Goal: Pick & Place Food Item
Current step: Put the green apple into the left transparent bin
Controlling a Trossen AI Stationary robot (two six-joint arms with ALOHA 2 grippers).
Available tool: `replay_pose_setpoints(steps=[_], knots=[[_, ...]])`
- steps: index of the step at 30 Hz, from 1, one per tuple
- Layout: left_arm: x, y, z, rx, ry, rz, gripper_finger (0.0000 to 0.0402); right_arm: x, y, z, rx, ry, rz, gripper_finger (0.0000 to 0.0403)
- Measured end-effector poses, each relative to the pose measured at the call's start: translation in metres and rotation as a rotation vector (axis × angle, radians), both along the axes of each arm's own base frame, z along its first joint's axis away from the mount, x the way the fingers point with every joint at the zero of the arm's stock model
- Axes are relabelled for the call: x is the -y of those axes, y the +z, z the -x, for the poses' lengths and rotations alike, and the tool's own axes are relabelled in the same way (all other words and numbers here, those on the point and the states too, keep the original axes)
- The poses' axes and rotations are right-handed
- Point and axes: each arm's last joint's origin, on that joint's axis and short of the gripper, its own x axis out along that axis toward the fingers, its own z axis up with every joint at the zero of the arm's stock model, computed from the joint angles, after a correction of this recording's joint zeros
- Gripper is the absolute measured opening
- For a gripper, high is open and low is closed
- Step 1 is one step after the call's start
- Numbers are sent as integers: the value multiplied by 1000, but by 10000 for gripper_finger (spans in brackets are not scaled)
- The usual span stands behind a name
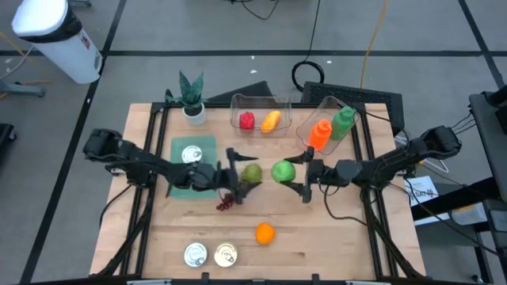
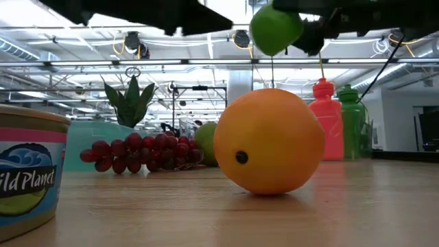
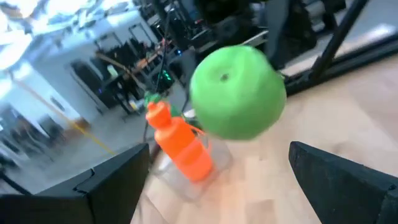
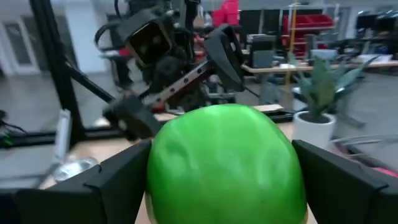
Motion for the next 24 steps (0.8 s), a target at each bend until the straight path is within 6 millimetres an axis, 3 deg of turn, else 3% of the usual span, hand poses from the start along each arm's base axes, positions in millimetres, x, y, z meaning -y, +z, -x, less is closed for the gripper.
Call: replay_pose_setpoints(steps=[9, 15, 24], knots=[[16, 5, -46, -62, -29, -373, 397, 11, 8, -1, 115, 144, -88, 349], [19, 16, -62, -35, -27, -389, 397, 11, 9, -1, 123, 174, -85, 350], [19, 24, -66, 7, -98, -391, 397, 11, 10, 0, 139, 205, -95, 351]])
